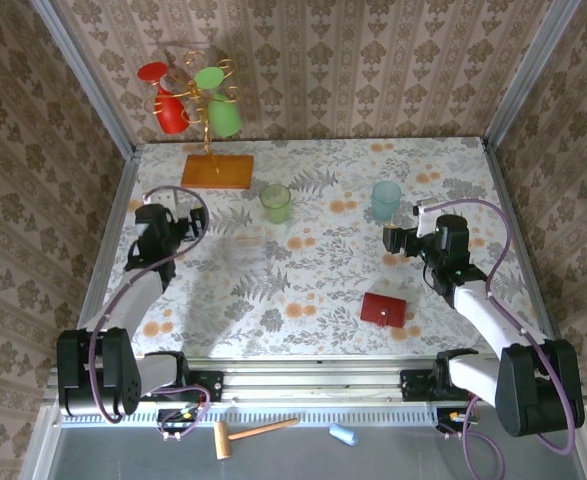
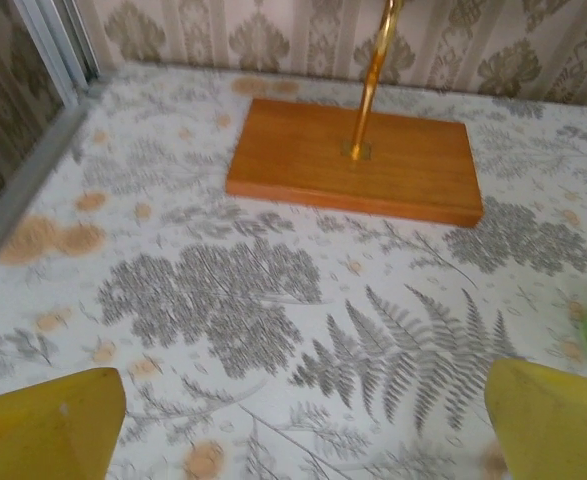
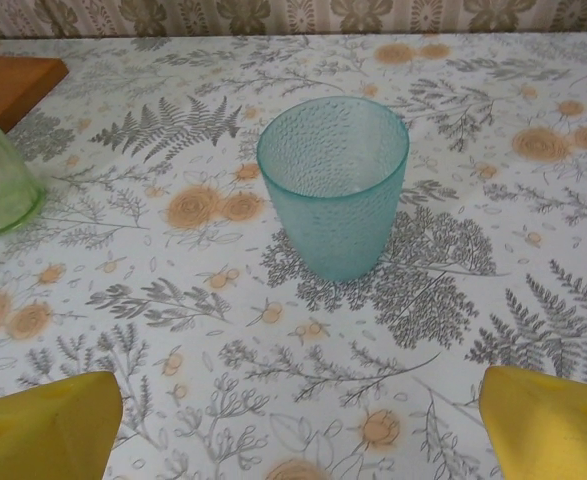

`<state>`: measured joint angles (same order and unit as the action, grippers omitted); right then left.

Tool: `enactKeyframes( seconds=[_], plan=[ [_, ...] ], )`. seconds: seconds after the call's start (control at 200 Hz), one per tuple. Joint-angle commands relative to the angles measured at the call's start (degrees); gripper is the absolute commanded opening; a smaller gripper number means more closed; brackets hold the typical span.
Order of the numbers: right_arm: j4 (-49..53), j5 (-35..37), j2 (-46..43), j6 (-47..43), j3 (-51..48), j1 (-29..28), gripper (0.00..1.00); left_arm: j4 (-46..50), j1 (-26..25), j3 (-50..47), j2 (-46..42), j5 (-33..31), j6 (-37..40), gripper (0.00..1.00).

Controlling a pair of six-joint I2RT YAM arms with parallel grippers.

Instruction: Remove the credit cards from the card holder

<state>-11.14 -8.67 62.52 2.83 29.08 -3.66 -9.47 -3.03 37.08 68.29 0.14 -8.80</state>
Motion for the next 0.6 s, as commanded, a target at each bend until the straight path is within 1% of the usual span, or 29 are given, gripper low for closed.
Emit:
enactKeyframes(
  seconds=[0.0,0.065,0.135,0.175,0.29,0.375,0.485,0.54,0.595],
  plan=[
    [8.6,2.3,-2.2,4.7,3.7,-0.3,0.91,15.0,-1.0,4.8,0.6,3.6,-4.3,0.89],
    [12.6,2.4,-2.1,6.9,5.8,-0.5,0.89,18.9,-1.6,7.1,1.4,5.5,-5.0,0.85],
    [16.1,2.4,-1.8,8.6,7.7,-0.5,0.87,22.2,-3.0,9.1,2.6,6.3,-5.7,0.84],
    [17.1,2.1,-1.7,9.1,8.2,-0.6,0.86,24.2,-4.0,10.5,3.3,6.8,-5.6,0.83],
    [19.2,1.0,-1.4,9.3,9.0,-0.6,0.78,30.9,-7.0,15.2,6.6,6.7,-5.7,0.80],
    [20.3,0.5,-1.2,9.1,9.5,-0.6,0.78,34.6,-8.8,18.1,8.8,6.7,-6.6,0.78],
    [20.8,0.4,-1.4,9.0,9.4,-0.6,0.77,36.9,-9.9,20.2,10.8,7.8,-8.8,0.69],
    [20.8,0.6,-1.5,8.9,9.2,-0.6,0.77,37.6,-10.2,21.1,11.7,8.5,-9.6,0.62],
    [21.1,0.7,-1.5,8.7,9.2,-0.6,0.77,38.9,-10.5,22.3,12.7,8.9,-10.0,0.57]
  ],
)
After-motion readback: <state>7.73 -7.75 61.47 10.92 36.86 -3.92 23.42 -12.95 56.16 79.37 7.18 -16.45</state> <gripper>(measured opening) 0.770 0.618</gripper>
